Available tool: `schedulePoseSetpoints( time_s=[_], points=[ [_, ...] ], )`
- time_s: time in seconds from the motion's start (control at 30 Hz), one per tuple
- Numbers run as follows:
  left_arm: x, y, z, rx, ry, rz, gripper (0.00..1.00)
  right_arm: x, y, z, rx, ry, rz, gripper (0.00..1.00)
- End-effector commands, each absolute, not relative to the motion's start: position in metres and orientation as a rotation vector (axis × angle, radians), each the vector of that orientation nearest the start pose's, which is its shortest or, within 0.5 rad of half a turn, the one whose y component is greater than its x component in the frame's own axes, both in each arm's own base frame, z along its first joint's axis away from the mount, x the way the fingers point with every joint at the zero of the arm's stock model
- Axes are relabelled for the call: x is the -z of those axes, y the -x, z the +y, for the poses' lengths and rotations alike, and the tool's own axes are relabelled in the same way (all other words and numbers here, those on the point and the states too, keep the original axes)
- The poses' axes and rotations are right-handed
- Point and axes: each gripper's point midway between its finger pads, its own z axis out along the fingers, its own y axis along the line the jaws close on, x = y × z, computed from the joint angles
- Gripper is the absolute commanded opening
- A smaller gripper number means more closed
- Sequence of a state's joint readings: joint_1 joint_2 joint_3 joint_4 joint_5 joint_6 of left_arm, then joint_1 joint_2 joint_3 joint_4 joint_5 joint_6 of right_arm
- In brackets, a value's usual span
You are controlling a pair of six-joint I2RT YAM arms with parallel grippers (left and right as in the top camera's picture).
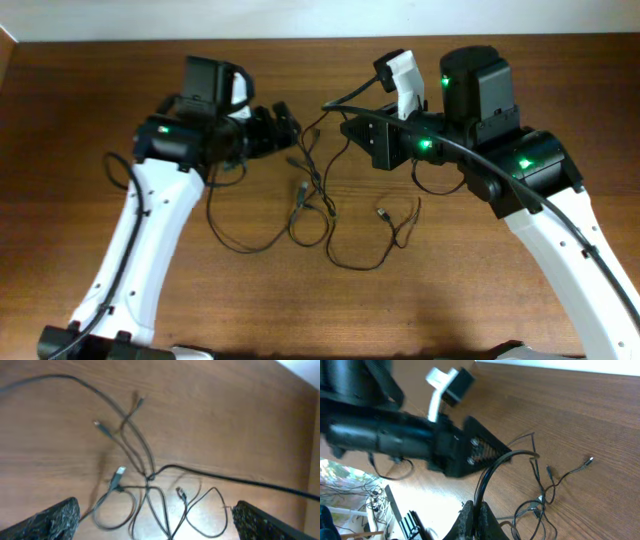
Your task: Untangle cables
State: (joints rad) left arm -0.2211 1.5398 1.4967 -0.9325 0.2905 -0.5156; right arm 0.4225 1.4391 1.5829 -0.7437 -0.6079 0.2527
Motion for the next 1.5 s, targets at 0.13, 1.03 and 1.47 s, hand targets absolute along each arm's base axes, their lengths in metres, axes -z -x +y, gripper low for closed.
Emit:
schedulePoseSetpoints(
  time_s=[0.13, 1.03, 1.47],
  points=[
    [-0.135, -0.371, -0.190, 0.694, 0.155, 2.744, 0.99, -0.454, -0.318, 0.243, -0.982, 0.633, 1.872, 0.04],
    [-0.047, -0.368, -0.038, -0.378, 0.437, 2.857, 0.96, -0.607, -0.309, -0.220, 0.367, -0.562, 1.404, 0.04],
    [-0.048, -0.350, 0.043, -0.502, 0.795, 2.843, 0.99, -0.545, -0.311, -0.316, 0.679, -0.852, 1.476, 0.04]
  ],
)
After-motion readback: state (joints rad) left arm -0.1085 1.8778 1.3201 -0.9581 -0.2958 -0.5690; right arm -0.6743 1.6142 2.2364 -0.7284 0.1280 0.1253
